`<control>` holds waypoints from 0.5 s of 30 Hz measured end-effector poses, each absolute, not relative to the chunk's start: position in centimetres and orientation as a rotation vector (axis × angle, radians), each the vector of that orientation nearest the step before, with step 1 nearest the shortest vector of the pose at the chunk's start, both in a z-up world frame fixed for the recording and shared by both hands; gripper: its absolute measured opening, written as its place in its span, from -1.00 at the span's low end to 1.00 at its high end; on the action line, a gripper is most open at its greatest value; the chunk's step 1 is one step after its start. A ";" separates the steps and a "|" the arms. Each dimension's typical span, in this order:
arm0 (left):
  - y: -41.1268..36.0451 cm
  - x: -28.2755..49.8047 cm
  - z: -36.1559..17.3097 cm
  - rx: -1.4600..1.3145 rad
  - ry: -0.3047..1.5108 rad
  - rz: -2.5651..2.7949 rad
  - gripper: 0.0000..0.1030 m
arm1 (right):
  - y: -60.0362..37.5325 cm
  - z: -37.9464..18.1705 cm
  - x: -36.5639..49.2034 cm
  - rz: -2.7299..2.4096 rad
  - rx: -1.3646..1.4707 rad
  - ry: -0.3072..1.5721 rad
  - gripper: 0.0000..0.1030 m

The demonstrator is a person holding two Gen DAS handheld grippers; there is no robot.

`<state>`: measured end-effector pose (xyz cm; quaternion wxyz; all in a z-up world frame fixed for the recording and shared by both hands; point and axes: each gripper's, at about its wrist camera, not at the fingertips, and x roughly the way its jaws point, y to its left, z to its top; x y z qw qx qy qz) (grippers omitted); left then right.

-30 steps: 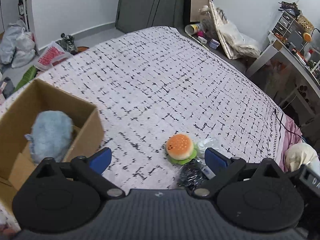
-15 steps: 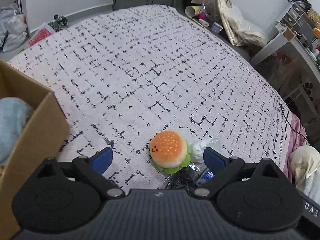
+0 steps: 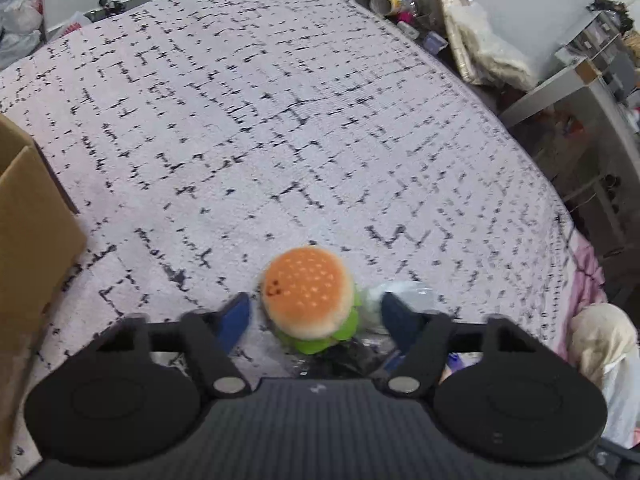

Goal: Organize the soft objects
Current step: 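Grasp the burger plush with the left tool while the right tool grasps the blue tissue pack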

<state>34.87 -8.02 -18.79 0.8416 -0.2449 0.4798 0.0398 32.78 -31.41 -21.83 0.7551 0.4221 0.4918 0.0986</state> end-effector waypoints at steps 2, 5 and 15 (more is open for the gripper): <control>-8.2 34.7 -18.3 -0.506 1.013 0.090 -0.22 | -31.4 -21.5 32.7 0.216 0.907 1.062 -0.45; -7.9 34.1 -17.8 -0.511 1.008 0.099 -0.35 | -31.5 -21.1 32.4 0.221 0.893 1.055 -0.47; -7.4 30.8 -14.6 -0.484 0.936 0.101 -0.36 | -31.8 -18.6 31.1 0.240 0.860 0.984 -0.48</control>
